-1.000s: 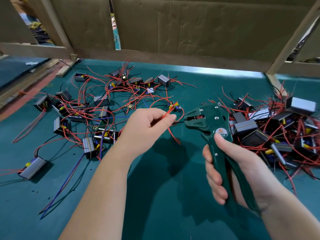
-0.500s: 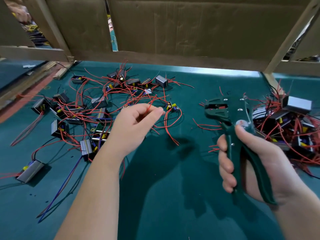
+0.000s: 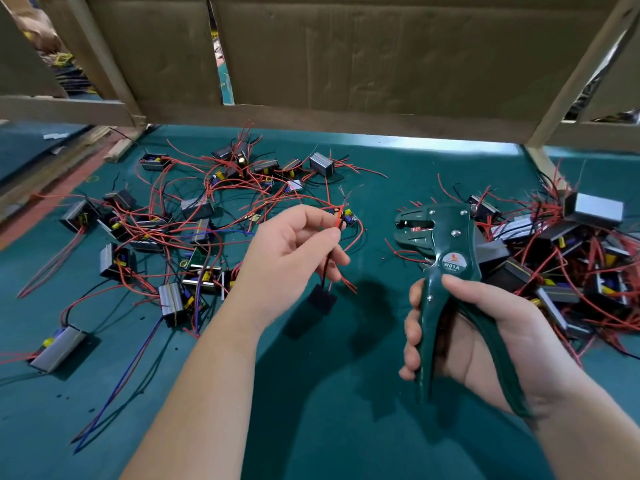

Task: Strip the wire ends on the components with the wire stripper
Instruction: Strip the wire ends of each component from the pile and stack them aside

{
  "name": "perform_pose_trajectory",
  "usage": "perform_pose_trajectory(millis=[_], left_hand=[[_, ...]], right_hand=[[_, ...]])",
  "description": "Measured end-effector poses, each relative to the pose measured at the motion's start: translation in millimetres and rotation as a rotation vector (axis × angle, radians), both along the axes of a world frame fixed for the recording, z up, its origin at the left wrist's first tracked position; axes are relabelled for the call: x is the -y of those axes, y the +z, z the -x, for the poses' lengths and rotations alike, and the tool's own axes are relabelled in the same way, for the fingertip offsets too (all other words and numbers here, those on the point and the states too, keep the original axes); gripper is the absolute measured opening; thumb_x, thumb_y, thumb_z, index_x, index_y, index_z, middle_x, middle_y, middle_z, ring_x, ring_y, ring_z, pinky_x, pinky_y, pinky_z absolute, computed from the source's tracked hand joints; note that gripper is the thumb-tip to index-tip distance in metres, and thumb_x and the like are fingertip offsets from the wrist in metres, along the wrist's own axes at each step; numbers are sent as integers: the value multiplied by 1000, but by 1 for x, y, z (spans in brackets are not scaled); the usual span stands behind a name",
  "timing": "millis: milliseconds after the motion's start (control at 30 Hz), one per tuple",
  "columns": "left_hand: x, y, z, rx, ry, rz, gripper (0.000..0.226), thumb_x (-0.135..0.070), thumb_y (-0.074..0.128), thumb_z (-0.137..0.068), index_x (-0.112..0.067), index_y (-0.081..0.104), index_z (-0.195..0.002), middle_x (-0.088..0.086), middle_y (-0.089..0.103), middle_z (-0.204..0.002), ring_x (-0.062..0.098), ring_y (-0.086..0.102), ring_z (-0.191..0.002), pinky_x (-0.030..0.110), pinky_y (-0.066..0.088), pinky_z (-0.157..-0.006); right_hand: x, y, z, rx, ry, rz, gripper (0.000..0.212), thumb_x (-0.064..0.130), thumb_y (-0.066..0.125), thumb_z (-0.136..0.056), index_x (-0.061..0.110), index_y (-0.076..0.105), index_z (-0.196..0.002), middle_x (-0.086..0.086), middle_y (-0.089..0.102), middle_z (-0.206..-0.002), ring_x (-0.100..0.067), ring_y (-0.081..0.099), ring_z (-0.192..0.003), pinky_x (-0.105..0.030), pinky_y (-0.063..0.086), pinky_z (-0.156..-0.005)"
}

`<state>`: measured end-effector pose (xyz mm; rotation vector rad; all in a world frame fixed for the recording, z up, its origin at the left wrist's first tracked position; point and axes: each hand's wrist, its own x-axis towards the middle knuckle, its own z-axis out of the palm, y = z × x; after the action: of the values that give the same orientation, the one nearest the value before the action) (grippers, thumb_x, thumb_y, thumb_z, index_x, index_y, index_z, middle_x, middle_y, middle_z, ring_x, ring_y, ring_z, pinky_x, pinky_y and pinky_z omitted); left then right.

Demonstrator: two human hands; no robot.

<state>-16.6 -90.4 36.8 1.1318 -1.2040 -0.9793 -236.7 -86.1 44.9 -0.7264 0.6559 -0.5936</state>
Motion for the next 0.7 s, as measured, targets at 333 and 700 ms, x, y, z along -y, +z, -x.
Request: perform_pose_trajectory(millis=[333, 700], left_hand=[[-3, 3, 15, -240, -171, -194, 16, -14, 51, -92, -15, 51, -76, 2, 57, -54, 13, 45, -42, 21, 39, -42], [0, 3, 19, -306, -38, -322, 17, -14, 53, -96, -12, 57, -80, -3, 65, -64, 6, 45, -40, 16, 35, -36]], right_hand=[[-1, -5, -6, 17, 9, 3, 57, 31, 88, -47, 4, 67, -92, -26, 58, -79, -38, 60, -67, -53, 53, -68], [-2, -5, -8, 45, 57, 12, 54, 31, 86, -52, 4, 67, -95, -27, 59, -79, -41, 60, -68, -54, 53, -69]])
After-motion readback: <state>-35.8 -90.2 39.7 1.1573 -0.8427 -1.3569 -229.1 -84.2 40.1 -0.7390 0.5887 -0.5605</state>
